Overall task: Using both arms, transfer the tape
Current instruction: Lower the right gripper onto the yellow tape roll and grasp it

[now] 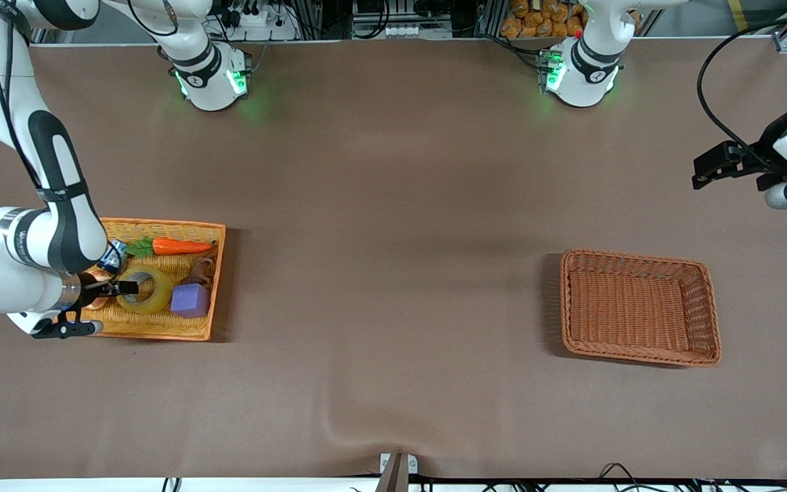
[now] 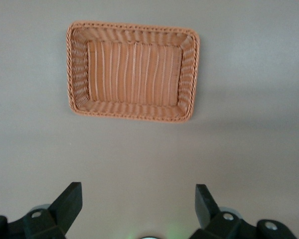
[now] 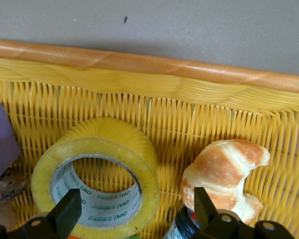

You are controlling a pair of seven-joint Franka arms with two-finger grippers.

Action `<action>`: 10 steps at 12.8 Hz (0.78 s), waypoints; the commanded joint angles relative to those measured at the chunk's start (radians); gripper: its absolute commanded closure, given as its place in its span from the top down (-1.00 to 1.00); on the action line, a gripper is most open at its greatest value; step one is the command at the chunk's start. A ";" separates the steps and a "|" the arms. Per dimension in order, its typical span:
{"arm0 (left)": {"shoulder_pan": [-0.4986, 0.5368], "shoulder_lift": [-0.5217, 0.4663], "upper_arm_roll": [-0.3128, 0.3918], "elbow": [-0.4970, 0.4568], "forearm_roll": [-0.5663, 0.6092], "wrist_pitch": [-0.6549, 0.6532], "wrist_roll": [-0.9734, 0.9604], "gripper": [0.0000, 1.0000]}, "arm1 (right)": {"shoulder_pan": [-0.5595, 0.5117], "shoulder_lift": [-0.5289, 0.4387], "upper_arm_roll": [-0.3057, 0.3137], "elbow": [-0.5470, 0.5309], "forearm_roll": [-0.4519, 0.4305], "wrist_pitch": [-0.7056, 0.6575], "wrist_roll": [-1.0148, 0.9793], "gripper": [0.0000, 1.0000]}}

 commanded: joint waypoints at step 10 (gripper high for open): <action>0.005 -0.005 -0.010 -0.015 -0.052 -0.018 -0.049 1.00 | -0.016 -0.024 0.004 -0.060 -0.006 0.047 -0.004 -1.00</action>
